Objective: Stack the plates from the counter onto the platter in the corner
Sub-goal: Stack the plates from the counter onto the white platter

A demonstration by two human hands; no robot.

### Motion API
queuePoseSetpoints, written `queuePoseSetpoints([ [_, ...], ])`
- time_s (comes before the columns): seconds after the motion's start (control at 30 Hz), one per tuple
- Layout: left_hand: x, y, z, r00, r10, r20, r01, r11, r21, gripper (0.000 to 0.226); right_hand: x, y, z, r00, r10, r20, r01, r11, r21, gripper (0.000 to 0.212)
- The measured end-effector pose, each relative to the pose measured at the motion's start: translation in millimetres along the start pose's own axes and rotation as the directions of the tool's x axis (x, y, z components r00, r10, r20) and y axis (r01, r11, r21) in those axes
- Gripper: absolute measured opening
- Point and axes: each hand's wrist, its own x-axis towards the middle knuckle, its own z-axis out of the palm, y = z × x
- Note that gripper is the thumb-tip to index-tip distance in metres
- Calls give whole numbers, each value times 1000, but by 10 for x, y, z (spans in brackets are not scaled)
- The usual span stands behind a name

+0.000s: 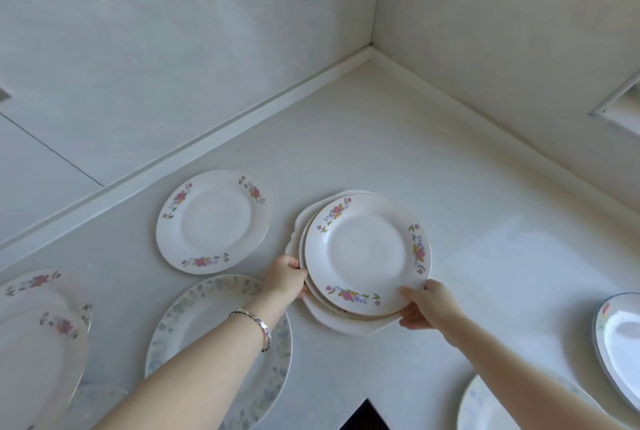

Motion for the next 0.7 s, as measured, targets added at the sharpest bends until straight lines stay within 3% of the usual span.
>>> queuePoseSetpoints([
  [0.13, -21, 33, 13, 1000, -4, -11, 4, 1000, 26, 27, 32, -152, -17, 992, 127, -6, -122, 938, -325, 16],
  [0.23, -53, 42, 28, 1000, 9, -4, -9, 1000, 15, 29, 40, -186, 9, 986, 168, -13, -160, 908, -388, 19],
  [0.43, -37, -7, 39, 1000, 24, -9, -23, 999, 45, 30, -18, -193, -64, 994, 89, -63, -109, 842, -528, 24],
  [0.5, -26, -25, 48, 995, 87, -38, -81, 988, 131, 29, 6, -228, -94, 989, -45, -144, -51, 801, -596, 28],
  [0.6, -100, 35, 98, 974, 206, -98, -180, 958, 223, 19, 130, -270, -55, 925, -261, -276, 93, 861, -500, 41],
  [0.7, -150, 126, 150, 976, 194, -103, -182, 976, 118, 21, 228, -298, 35, 924, -266, -275, 169, 929, -330, 36],
])
